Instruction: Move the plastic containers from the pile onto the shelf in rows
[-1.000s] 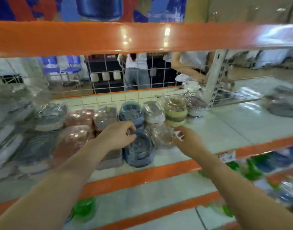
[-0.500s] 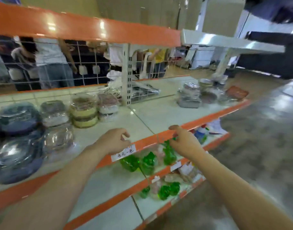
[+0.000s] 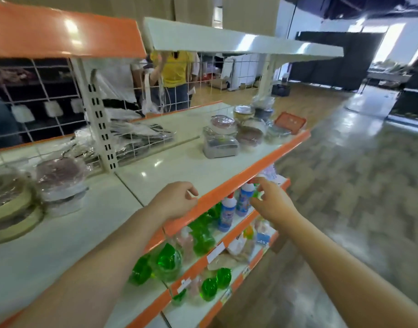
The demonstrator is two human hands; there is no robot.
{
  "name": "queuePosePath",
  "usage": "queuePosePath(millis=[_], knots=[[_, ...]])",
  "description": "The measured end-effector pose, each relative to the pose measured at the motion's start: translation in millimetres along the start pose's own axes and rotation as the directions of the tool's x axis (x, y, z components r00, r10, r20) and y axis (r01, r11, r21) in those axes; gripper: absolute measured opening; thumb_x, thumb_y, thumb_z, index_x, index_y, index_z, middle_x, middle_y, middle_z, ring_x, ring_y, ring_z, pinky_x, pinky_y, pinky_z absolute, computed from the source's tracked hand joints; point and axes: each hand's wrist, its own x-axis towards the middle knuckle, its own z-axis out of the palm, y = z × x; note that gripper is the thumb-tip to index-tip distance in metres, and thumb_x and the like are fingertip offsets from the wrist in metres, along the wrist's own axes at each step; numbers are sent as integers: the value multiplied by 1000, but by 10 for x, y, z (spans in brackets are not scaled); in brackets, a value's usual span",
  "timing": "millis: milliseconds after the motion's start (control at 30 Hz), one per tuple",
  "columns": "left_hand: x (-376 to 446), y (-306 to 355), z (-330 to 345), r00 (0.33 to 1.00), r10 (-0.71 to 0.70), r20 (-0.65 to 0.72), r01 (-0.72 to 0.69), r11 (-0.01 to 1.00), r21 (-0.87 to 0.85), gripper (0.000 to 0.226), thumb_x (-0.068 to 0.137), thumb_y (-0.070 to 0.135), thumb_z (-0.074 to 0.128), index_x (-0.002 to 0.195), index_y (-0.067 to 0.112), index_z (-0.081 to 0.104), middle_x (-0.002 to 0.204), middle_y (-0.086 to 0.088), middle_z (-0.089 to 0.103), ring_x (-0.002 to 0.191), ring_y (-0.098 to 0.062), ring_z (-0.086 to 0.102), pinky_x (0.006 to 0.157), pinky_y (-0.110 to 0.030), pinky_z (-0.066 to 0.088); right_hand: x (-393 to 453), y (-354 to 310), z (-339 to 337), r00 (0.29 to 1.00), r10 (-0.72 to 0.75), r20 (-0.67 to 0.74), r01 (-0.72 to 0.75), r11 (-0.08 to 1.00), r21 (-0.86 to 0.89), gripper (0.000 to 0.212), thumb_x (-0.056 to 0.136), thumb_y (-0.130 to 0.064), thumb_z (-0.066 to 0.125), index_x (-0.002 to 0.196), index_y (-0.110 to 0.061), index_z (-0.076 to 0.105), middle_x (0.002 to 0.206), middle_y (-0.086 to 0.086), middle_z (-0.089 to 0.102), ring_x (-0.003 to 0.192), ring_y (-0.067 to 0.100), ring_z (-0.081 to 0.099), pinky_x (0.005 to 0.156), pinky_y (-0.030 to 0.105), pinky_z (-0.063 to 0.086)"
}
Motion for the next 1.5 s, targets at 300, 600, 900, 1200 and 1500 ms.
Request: queuePosePath(millis=[300, 600, 900, 1200, 1500], knots=[[1410, 274, -79, 999, 6, -39, -7, 999, -34, 30, 91, 28, 58, 117, 15, 59, 101, 1, 58, 92, -17, 56, 74, -24, 41, 1221, 295, -282, 999, 5, -46, -4, 1000, 7, 53, 88, -16, 59, 138, -17, 41, 126, 12, 52, 94, 23, 55, 76, 28, 41], [2378, 539, 120, 984, -55, -170, 42, 996, -76, 37, 90, 27, 60, 124, 13, 55, 121, -7, 58, 109, -25, 56, 88, -31, 43, 2069, 752, -381, 989, 129, -67, -125, 990, 61, 57, 91, -27, 58, 142, -18, 36, 135, 11, 46, 100, 25, 58, 84, 32, 45], [3374, 744, 287, 920, -261, -293, 236, 965, -117, 59, 81, 43, 66, 128, 11, 49, 121, -13, 54, 107, -30, 55, 80, -32, 44, 3271, 1161, -614, 995, 87, -39, -85, 994, 68, 70, 89, -44, 59, 144, -11, 32, 143, 15, 40, 126, 31, 45, 95, 34, 39], [4034, 840, 469, 833, -451, -319, 391, 889, -237, 85, 61, 65, 68, 123, 9, 54, 118, -15, 59, 110, -32, 54, 87, -34, 45, 4308, 1346, -633, 994, -30, 104, 14, 989, 145, 80, 83, -56, 60, 145, -13, 32, 140, 12, 48, 123, 31, 50, 92, 33, 42], [4404, 916, 658, 730, -556, -398, 474, 831, -291, 99, 64, 64, 73, 132, 0, 39, 131, -20, 51, 120, -36, 50, 97, -43, 47, 4753, 1415, -491, 936, -61, 345, -45, 956, 290, 96, 75, -64, 63, 148, -15, 25, 147, 7, 40, 129, 29, 44, 107, 46, 38]])
